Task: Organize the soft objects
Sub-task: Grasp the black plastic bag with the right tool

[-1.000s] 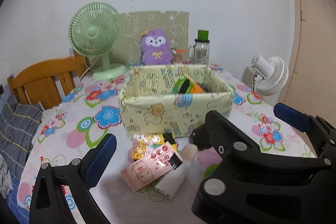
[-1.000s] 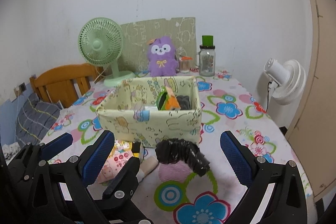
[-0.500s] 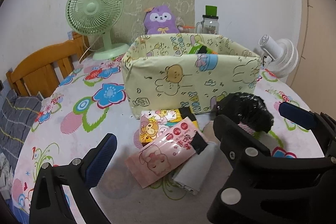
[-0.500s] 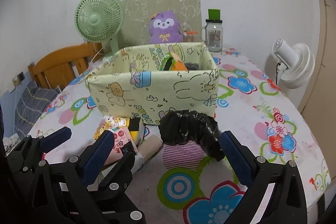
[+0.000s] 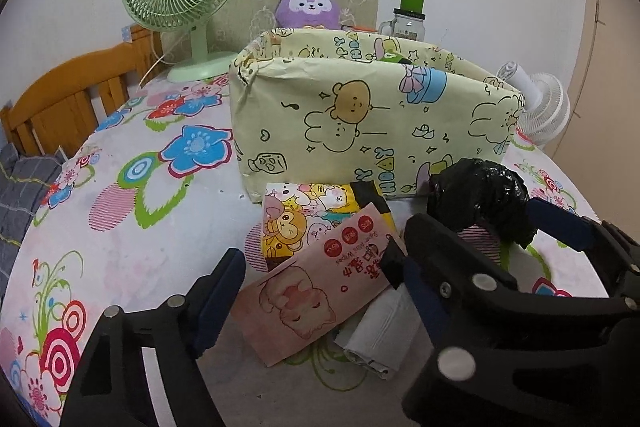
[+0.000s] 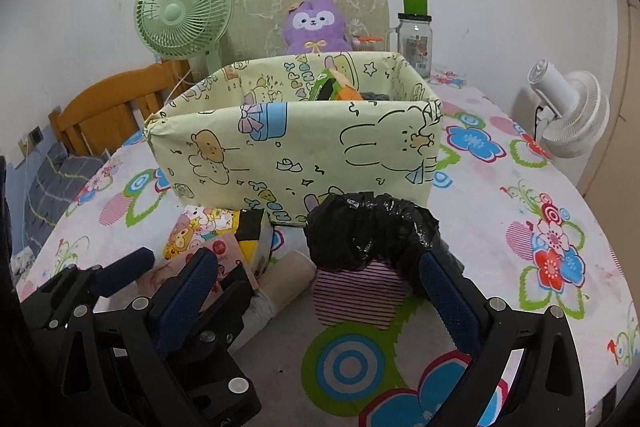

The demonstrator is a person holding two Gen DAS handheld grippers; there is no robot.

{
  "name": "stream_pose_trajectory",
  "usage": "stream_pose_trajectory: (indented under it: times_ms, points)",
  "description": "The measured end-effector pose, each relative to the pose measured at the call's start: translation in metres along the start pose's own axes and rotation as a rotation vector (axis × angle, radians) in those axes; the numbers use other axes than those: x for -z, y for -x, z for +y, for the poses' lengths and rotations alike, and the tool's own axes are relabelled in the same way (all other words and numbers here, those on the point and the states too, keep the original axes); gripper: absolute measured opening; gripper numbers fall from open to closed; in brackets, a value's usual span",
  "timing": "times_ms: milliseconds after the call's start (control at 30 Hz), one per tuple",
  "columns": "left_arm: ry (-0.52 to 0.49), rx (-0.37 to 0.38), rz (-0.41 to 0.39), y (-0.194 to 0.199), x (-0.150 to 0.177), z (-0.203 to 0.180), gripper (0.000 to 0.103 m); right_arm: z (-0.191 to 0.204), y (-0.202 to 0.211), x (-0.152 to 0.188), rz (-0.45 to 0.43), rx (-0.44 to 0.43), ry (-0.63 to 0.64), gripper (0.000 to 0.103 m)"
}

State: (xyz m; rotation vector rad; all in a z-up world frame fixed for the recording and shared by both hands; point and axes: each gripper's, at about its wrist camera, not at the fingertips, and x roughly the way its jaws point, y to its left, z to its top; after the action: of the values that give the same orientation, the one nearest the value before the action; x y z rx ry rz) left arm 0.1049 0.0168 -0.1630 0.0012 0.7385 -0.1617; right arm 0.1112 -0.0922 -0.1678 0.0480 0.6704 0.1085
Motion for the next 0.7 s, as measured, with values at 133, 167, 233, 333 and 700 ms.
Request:
stream_pose_trajectory:
  times_ms: [133, 167, 233, 333, 700]
  points:
    - [-0.005, 0.006, -0.021, 0.004, -0.002, -0.002, 0.057, -0.004, -0.003, -0.002, 0.002, 0.0, -0.016, 0.102]
    - [-0.004, -0.009, -0.028, 0.006, -0.003, -0.002, 0.053, -0.005, -0.004, -0.003, 0.0, 0.004, -0.021, 0.102]
    - [-0.007, -0.013, -0.04, 0.008, -0.005, -0.003, 0.038, -0.007, -0.004, -0.005, 0.0, 0.006, -0.026, 0.102]
    - [-0.006, -0.012, -0.047, 0.007, -0.007, -0.004, 0.03, -0.009, -0.005, -0.007, -0.001, 0.011, -0.028, 0.102]
    - [-0.013, -0.022, -0.047, 0.004, -0.007, -0.011, 0.005, -0.019, -0.016, -0.01, 0.034, 0.032, -0.039, 0.092]
